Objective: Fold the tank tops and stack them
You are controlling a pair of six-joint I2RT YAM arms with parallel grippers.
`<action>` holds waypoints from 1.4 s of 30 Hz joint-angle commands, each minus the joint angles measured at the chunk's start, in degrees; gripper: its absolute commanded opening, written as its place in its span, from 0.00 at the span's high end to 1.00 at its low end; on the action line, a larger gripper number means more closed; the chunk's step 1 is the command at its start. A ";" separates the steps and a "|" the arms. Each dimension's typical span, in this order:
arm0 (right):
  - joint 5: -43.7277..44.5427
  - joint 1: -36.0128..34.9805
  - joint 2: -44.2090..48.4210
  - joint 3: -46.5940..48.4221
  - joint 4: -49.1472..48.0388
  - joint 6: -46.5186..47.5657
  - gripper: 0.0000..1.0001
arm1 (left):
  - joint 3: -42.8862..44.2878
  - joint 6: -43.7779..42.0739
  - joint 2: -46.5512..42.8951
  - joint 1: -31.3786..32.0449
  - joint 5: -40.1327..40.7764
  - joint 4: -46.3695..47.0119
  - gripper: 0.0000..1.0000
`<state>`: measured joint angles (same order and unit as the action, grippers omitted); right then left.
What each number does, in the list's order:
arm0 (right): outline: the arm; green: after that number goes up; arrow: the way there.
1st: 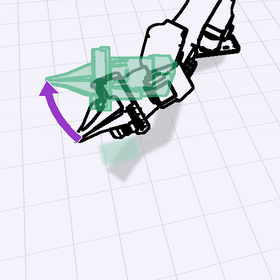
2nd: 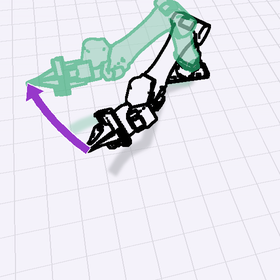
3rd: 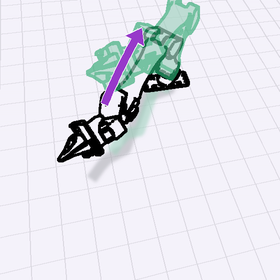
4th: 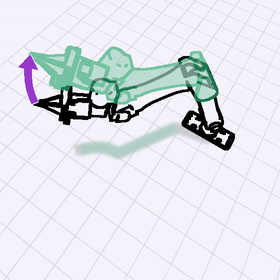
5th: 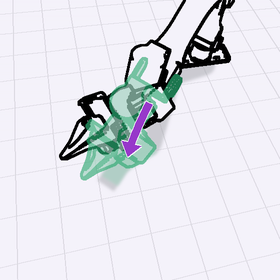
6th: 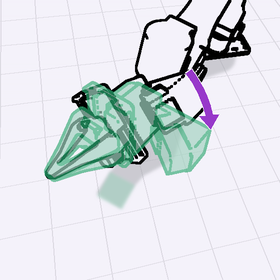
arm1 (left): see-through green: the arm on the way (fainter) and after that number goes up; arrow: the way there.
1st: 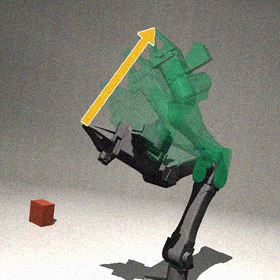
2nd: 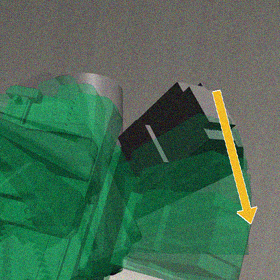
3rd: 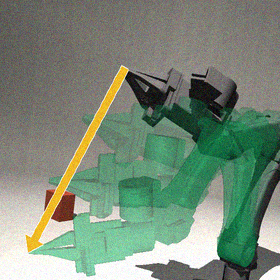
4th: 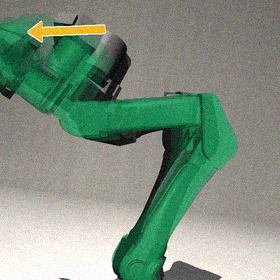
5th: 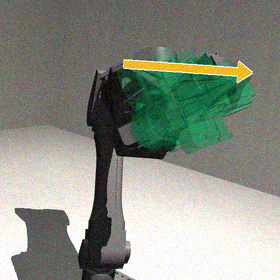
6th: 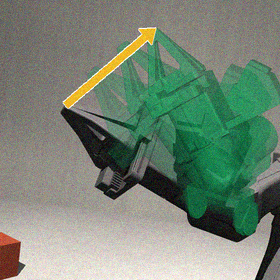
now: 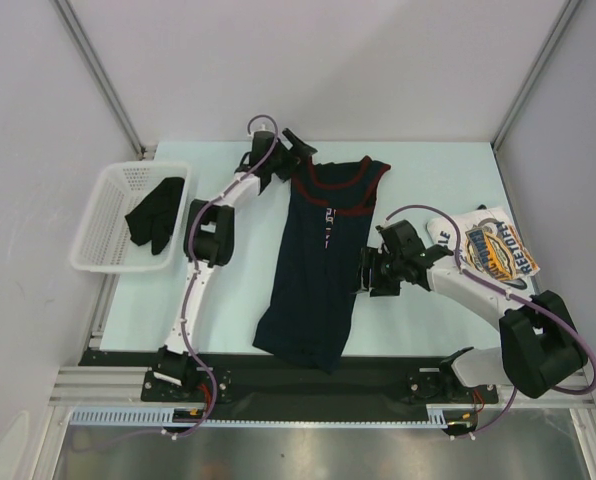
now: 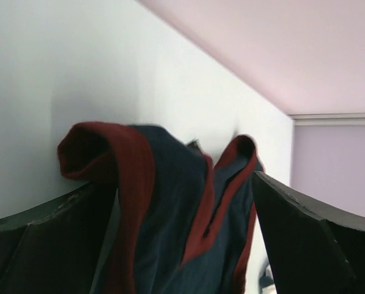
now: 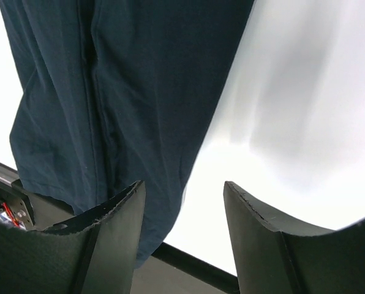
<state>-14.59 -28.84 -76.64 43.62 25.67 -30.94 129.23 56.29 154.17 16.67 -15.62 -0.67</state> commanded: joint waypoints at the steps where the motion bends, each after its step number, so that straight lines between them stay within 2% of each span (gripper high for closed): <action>1: -2.02 0.54 -0.17 1.82 -0.36 1.14 0.40 | 5.23 6.44 7.18 0.56 -3.36 5.21 0.02; 7: -2.90 0.63 -1.23 1.39 -1.23 1.14 0.40 | 11.84 9.19 13.17 0.74 -0.92 24.44 0.06; 11: -3.16 0.63 -1.58 0.68 -1.85 0.88 0.40 | 11.66 4.55 10.81 0.91 0.15 28.88 0.05; 16: -2.20 0.54 -1.84 0.59 -2.12 0.88 0.39 | 3.94 -6.26 1.69 0.12 2.78 30.28 0.05; 18: -2.11 0.63 -1.84 0.42 -2.38 0.71 0.39 | 0.61 -8.47 -0.61 -0.40 3.49 32.03 0.00; 23: -1.85 0.54 -1.41 -0.02 -2.82 0.70 0.38 | -6.96 -13.66 -8.17 -1.46 4.54 35.47 0.00; 27: -1.14 0.63 -1.40 -0.72 -2.91 0.79 0.36 | -9.25 -17.61 -12.92 -1.99 6.29 32.32 0.00; 29: -1.23 0.54 -1.93 -1.16 -3.08 0.62 0.28 | -8.91 -20.16 -15.56 -2.16 7.44 29.60 0.00; 33: 0.52 1.06 -1.93 -1.08 -3.96 0.35 0.21 | -2.69 -25.17 -16.97 -2.25 11.74 15.92 0.00; 35: 1.05 2.82 -2.72 0.06 -4.75 0.26 0.20 | -3.36 -26.06 -18.81 -2.25 13.24 13.07 0.00; 38: 0.09 6.60 -5.43 2.95 -6.94 0.26 0.19 | -9.76 -25.53 -24.60 -2.25 13.33 9.20 0.00; 42: -1.41 9.85 -11.75 8.22 -9.93 -0.09 0.20 | -25.47 -23.43 -33.65 -2.16 11.05 6.66 0.00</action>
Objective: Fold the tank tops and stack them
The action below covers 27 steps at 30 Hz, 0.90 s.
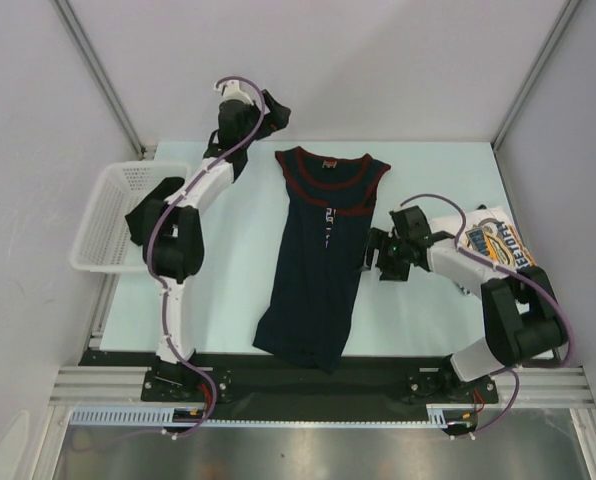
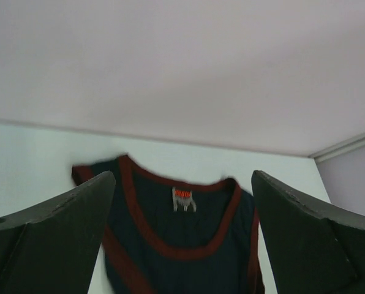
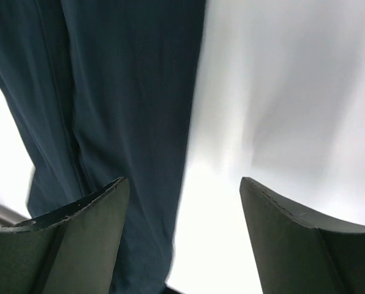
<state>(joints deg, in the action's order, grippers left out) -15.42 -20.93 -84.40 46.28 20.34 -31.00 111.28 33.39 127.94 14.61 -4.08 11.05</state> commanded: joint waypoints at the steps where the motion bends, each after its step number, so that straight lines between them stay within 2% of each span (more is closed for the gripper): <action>1: 0.21 2.38 -5.24 6.79 -4.78 -0.11 0.21 | -9.75 0.44 -10.23 -0.02 -0.93 -5.68 0.00; 7: 1.97 6.51 -17.08 17.68 -7.33 -1.60 0.32 | -24.26 1.59 -17.01 1.03 -6.29 -8.76 0.00; 14: 4.69 9.50 -30.53 33.15 -5.58 -2.92 0.35 | -38.93 2.12 -22.99 3.40 -7.26 -6.92 0.09; 15: 5.57 9.76 -31.87 34.65 -4.96 -2.83 0.35 | -43.21 2.21 -25.26 3.75 -7.00 -6.31 0.10; 23: 8.39 10.73 -45.40 51.86 -1.10 -2.04 0.38 | -64.23 3.00 -37.31 5.77 -5.77 -3.58 0.10; 25: 8.56 10.91 -49.09 55.13 -0.21 -1.52 0.46 | -67.59 3.79 -40.04 6.57 -5.42 -3.49 0.10; 26: 8.91 10.91 -50.24 57.14 0.92 -1.43 0.50 | -71.52 4.23 -40.92 7.96 -4.72 -2.97 0.14; 27: 9.44 10.91 -52.51 60.56 1.45 -1.43 0.62 | -74.08 5.88 -43.36 9.02 -3.93 -1.83 0.15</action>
<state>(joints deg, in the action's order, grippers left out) -8.43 -10.26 -131.76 101.16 17.39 -32.91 43.20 36.34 89.34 20.91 -9.15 6.28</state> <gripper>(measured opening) 0.455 0.865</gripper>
